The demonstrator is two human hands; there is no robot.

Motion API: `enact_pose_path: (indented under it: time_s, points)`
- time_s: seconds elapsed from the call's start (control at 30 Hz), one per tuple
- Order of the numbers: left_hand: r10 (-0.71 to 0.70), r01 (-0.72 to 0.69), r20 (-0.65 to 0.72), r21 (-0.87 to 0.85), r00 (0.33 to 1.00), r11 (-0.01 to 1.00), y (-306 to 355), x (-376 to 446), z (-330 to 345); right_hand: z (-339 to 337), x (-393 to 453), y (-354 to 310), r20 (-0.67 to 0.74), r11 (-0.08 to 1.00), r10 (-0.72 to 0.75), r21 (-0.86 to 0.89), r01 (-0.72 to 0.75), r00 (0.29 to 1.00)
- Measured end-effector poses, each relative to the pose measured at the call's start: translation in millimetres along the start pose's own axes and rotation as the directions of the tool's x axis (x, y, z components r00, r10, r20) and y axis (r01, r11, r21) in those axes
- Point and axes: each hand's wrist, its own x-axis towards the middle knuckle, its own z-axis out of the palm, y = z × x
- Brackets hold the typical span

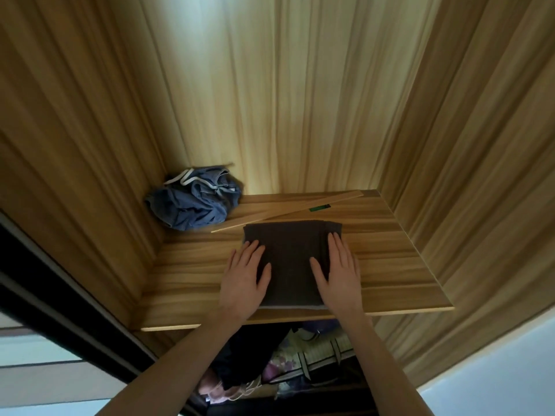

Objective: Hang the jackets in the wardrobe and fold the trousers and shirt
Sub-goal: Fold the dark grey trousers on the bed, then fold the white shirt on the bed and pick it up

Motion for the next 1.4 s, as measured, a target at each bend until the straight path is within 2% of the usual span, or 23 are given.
enact_pose_path:
  time_s: [0.1, 0.3, 0.5, 0.6, 0.77, 0.9, 1.0, 1.1, 1.4]
  points:
    - [-0.032, 0.03, -0.113, -0.022, 0.993, 0.999, 0, -15, -22, -10, -10, -21, -0.055, 0.998, -0.059, 0.009, 0.059, 0.997]
    - [-0.024, 0.035, -0.24, 0.041, 0.97, 0.999, -18, -62, -72, -27, -32, -81, -0.102, 0.981, -0.187, 0.026, 0.191, 0.977]
    - [-0.056, 0.096, -0.367, 0.091, 0.929, 0.991, -46, -137, -130, -38, -81, -157, -0.032, 0.934, -0.354, 0.05, 0.355, 0.935]
    - [-0.123, 0.169, -0.412, 0.075, 0.903, 0.983, -61, -184, -164, -43, -111, -198, 0.042, 0.9, -0.434, 0.071, 0.43, 0.9]
    - [-0.307, 0.377, -0.49, 0.048, 0.816, 0.925, -85, -270, -224, -46, -162, -277, 0.128, 0.814, -0.581, 0.115, 0.57, 0.804]
    - [-0.313, 0.444, -0.573, 0.099, 0.757, 0.891, -110, -337, -275, -40, -200, -343, 0.164, 0.737, -0.675, 0.198, 0.646, 0.72]
    - [-0.384, 0.551, -0.594, 0.122, 0.707, 0.826, -130, -390, -312, -31, -232, -396, 0.195, 0.654, -0.756, 0.265, 0.708, 0.625]
    - [-0.426, 0.638, -0.628, 0.15, 0.651, 0.755, -149, -442, -344, -25, -267, -446, 0.166, 0.565, -0.823, 0.333, 0.755, 0.543]
    - [-0.521, 0.824, -0.709, 0.152, 0.476, 0.546, -209, -553, -412, 0, -348, -583, 0.09, 0.384, -0.914, 0.509, 0.77, 0.396]
